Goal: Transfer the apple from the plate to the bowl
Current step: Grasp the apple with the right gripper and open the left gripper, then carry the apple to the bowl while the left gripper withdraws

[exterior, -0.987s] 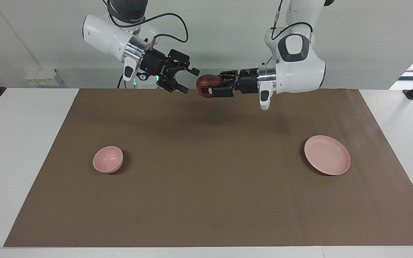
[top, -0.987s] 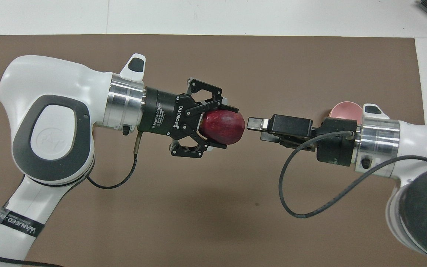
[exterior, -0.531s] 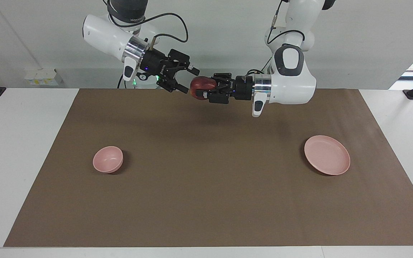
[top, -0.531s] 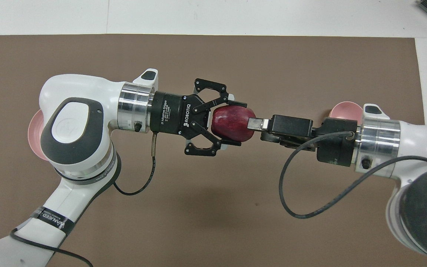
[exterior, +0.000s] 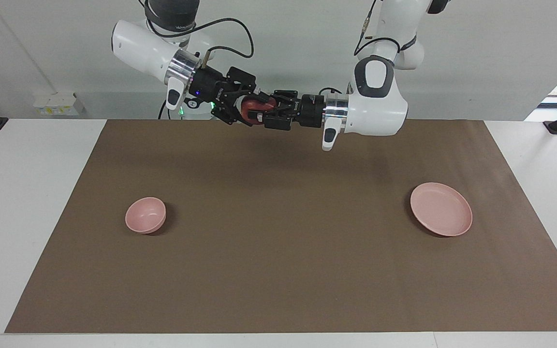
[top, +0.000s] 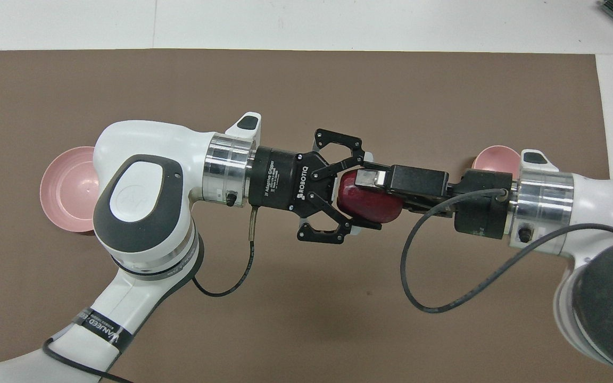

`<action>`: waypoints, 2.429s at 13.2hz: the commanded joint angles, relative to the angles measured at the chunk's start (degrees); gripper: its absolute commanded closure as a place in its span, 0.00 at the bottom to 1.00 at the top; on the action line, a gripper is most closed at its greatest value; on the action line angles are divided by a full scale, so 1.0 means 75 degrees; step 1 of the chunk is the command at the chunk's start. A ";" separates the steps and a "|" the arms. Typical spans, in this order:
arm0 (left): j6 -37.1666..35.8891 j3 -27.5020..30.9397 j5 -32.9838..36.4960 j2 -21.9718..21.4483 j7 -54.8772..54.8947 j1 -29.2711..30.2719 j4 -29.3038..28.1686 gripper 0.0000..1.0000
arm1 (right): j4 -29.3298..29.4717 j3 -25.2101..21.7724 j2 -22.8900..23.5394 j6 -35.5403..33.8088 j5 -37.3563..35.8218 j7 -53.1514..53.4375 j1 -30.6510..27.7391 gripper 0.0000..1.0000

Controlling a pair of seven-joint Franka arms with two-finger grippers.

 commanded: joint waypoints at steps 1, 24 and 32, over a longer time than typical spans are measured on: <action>0.0185 0.0044 -0.0190 -0.0095 0.0102 -0.0133 -0.0049 1.00 | -0.0178 0.0036 -0.0186 0.0041 0.0099 0.0030 -0.0039 0.05; -0.3917 0.0220 0.7809 -0.1078 0.2491 0.1964 0.0947 0.00 | 0.0371 0.0001 0.0902 -0.0851 -0.6949 0.0663 -0.1035 1.00; -0.2840 0.0161 1.1210 -0.1619 0.5618 0.1894 0.1134 0.00 | 0.1309 -0.0034 0.2789 0.0005 -1.1486 0.0522 -0.1187 1.00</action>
